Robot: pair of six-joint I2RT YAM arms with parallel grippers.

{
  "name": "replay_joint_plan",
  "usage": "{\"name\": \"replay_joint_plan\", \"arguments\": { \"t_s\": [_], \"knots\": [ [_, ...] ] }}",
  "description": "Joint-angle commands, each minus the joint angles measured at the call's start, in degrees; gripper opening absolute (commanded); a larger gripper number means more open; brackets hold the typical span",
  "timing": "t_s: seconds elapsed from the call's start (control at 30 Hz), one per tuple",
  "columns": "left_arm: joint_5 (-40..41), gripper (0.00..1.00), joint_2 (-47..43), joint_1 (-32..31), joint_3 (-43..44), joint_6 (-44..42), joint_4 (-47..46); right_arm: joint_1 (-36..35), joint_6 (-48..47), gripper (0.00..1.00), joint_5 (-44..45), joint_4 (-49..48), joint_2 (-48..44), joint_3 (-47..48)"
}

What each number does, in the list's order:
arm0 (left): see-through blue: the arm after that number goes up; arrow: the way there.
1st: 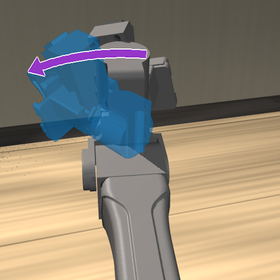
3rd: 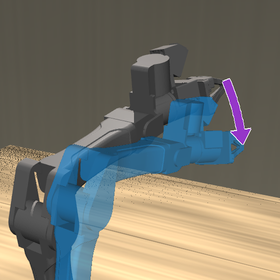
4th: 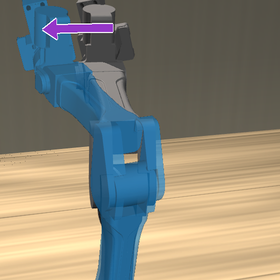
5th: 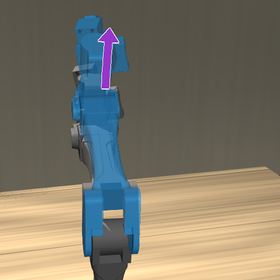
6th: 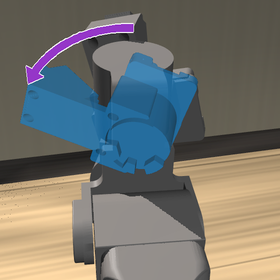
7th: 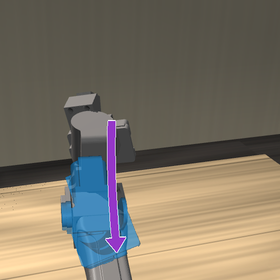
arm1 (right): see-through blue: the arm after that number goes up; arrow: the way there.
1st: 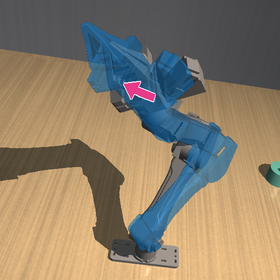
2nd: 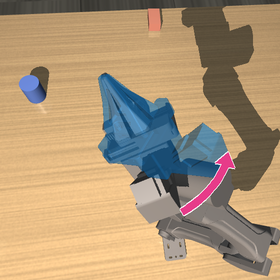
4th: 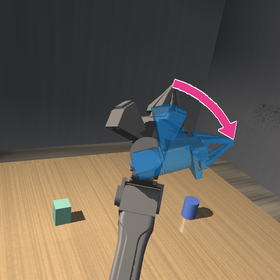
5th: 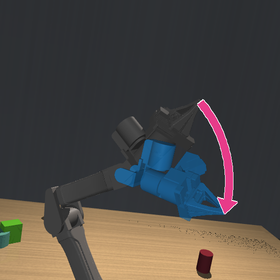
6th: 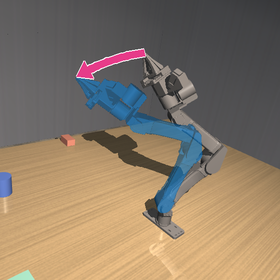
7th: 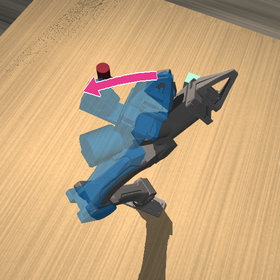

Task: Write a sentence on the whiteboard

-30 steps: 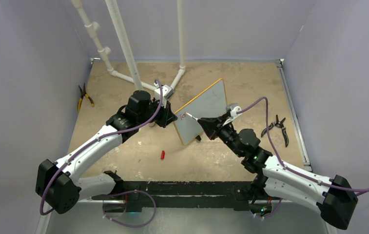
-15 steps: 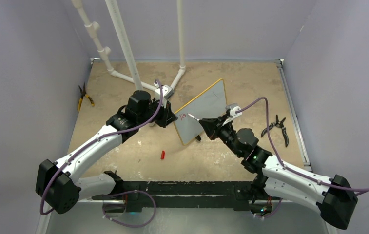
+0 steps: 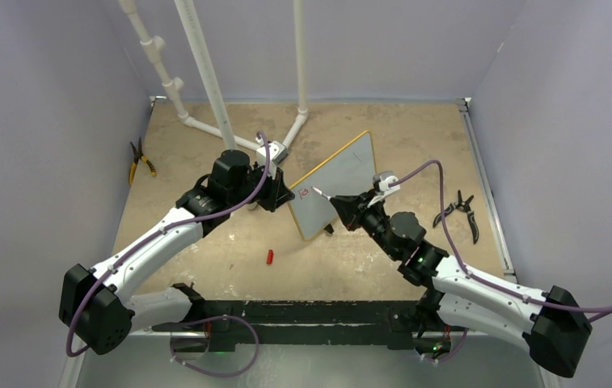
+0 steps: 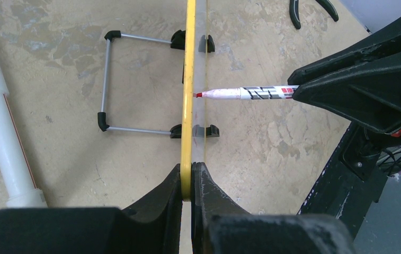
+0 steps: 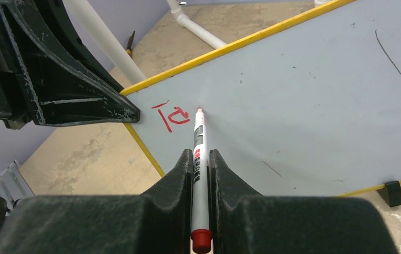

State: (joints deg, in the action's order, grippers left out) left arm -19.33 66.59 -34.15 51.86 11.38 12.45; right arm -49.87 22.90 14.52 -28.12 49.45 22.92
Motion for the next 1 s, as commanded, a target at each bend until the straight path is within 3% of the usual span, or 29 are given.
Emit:
{"name": "replay_joint_plan", "arguments": {
  "t_s": [0.0,0.97],
  "knots": [
    [-1.14,0.0,0.56,-0.3,-0.44,-1.93,-0.49,-0.06,-1.41,0.0,0.18,-3.2,1.05,1.51],
    [-1.06,0.0,0.34,-0.22,-0.38,-2.06,-0.27,-0.14,-3.28,0.0,-3.67,-3.85,1.0,-0.45]
  ]
}}
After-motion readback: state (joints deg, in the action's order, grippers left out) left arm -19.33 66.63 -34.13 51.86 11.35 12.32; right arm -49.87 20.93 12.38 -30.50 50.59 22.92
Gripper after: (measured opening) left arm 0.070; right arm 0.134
